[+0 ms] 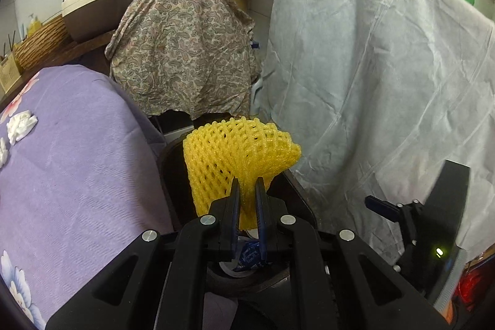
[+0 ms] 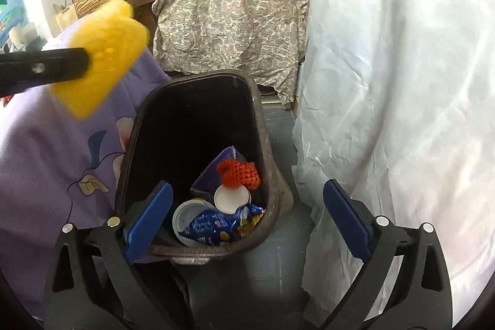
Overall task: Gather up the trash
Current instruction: 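Carry both mesh nets to the bin and open both grippers over it, then move both grippers back over the table toward the orange peel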
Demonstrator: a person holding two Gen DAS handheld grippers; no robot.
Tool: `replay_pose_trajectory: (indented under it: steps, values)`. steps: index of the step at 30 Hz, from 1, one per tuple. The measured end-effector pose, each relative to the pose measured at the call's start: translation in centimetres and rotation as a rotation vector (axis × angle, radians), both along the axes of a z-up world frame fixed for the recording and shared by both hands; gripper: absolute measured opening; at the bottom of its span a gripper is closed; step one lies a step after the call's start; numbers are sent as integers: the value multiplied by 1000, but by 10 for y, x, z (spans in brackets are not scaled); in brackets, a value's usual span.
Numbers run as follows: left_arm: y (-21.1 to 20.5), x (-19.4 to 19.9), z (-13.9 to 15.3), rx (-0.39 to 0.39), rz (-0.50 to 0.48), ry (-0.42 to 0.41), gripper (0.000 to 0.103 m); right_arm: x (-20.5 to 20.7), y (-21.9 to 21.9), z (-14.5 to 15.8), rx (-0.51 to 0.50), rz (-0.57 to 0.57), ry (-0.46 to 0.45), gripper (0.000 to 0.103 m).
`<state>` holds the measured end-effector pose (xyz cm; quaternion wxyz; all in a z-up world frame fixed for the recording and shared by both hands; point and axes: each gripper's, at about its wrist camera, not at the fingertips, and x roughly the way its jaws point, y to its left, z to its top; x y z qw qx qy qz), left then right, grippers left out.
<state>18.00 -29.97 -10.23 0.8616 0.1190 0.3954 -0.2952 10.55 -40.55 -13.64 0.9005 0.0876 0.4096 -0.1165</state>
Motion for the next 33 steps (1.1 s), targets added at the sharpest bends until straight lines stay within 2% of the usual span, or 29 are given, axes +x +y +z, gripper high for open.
replay_pose_trajectory:
  steps: [3,5,7,10,14,20,24,28,33]
  values:
    - [-5,3,-7,27,7,7,15,-4,2,2,14,4,-4,97]
    - [-5,2,-8,26,5,12,26,-6,2,3,23,1,-1,97]
    - [-5,0,-8,28,2,-3,47,-11,2,3,20,-5,0,97]
    - [-3,-4,-3,18,1,-27,59,-17,3,4,4,-12,-7,97]
    - [2,-9,9,-23,1,-29,67,-23,5,11,-42,-17,-23,97]
    - [19,-24,34,-60,3,-77,79,-27,11,26,-70,-1,-53,97]
    - [45,-31,46,-79,21,-98,86,-21,19,34,-70,20,-55,97]
    - [81,-34,55,-75,78,-135,90,-14,36,48,-99,62,-69,97]
    - [126,-33,61,-71,151,-150,97,-5,66,72,-109,154,-113,97]
